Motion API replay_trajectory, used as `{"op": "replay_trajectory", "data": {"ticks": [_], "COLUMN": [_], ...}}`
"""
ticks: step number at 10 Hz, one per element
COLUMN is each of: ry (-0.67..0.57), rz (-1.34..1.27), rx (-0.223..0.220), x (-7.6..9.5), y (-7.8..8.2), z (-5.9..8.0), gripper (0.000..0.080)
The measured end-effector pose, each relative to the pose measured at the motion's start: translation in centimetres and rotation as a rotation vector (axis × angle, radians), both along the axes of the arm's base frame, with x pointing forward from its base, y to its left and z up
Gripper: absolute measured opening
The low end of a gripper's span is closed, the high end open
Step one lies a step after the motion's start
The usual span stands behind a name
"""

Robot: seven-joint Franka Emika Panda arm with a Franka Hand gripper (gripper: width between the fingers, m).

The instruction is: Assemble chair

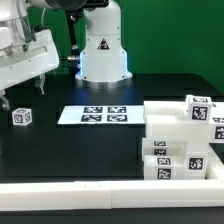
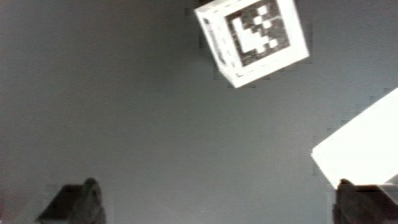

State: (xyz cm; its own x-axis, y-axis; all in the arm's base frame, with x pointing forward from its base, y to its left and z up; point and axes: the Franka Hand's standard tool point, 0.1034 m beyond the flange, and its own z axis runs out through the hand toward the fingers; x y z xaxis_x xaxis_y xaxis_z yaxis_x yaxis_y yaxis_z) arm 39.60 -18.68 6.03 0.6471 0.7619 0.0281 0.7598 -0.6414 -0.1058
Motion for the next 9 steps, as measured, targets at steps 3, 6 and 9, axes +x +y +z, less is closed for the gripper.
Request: {"op": "replay_trajectory", "data": {"ticks": [3,6,9], "ry": [-0.027,-0.014,0.019], "rz": [0.129,0.292,0.274], "rx": [-0.025,-0.046,-0.042], "x": [-1.0,-4.7,-5.8], "y": [-0.6,-1.8,-2.4], "z": [-0.5,-2.9,-4.5], "gripper": [0.0649,0.0649,0.0649]}}
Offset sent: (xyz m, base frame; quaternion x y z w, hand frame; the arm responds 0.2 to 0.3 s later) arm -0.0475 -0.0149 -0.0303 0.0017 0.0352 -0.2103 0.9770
